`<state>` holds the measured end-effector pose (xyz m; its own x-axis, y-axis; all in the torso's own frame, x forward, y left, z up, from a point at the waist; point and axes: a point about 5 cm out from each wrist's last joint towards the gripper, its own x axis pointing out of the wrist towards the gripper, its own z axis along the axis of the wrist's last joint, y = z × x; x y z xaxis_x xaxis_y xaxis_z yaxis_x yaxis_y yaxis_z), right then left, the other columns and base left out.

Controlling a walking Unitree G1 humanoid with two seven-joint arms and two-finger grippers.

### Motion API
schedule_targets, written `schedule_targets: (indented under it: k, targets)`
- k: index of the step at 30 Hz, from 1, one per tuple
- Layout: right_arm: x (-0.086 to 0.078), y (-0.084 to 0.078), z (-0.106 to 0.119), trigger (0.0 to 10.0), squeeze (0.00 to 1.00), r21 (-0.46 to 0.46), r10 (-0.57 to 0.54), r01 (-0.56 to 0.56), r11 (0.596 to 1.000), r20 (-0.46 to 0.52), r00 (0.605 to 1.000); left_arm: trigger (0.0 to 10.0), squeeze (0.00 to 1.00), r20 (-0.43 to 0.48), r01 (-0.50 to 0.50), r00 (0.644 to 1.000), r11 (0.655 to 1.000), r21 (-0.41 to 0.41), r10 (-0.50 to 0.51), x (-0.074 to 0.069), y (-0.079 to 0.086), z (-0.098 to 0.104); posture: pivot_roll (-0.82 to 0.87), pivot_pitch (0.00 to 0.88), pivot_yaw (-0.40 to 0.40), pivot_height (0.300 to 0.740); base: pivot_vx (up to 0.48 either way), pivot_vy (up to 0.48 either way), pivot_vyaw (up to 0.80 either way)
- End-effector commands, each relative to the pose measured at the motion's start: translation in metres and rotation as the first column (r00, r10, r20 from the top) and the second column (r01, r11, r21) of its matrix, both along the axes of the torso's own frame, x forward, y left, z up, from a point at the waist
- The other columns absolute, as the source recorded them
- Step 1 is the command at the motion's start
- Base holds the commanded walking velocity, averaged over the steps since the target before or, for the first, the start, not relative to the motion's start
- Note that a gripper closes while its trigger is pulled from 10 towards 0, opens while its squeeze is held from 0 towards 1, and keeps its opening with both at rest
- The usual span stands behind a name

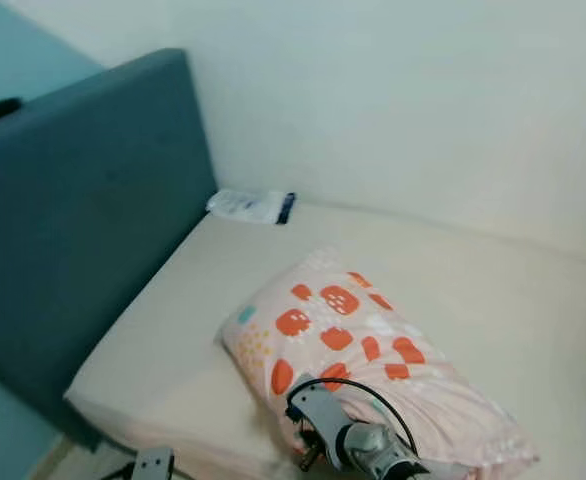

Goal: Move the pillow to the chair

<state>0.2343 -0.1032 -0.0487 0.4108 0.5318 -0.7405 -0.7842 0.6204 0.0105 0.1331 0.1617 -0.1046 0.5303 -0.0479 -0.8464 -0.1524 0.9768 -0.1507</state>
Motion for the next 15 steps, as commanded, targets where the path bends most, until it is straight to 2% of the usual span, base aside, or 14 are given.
schedule_targets:
  k: [1,15]
  targets:
    - [-0.0017,0.0141,0.0021,10.0,0.0,0.03,0.07,-0.07,0.997,0.009,0.998,10.0,0.0,-0.044,0.014,0.999,1.0,0.0,-0.014,-0.01,-0.0005,-0.0038,-0.05,0.028,-0.054,0.74,0.0,0.0,0.78]
    - [0.0002,0.018,0.0058,10.0,0.0,0.066,0.09,-0.092,0.994,0.033,0.995,10.0,0.0,-0.04,0.032,0.999,0.999,0.006,-0.031,-0.0079,-0.001,-0.0031,-0.05,0.03,-0.051,0.74,0.0,0.0,0.78]
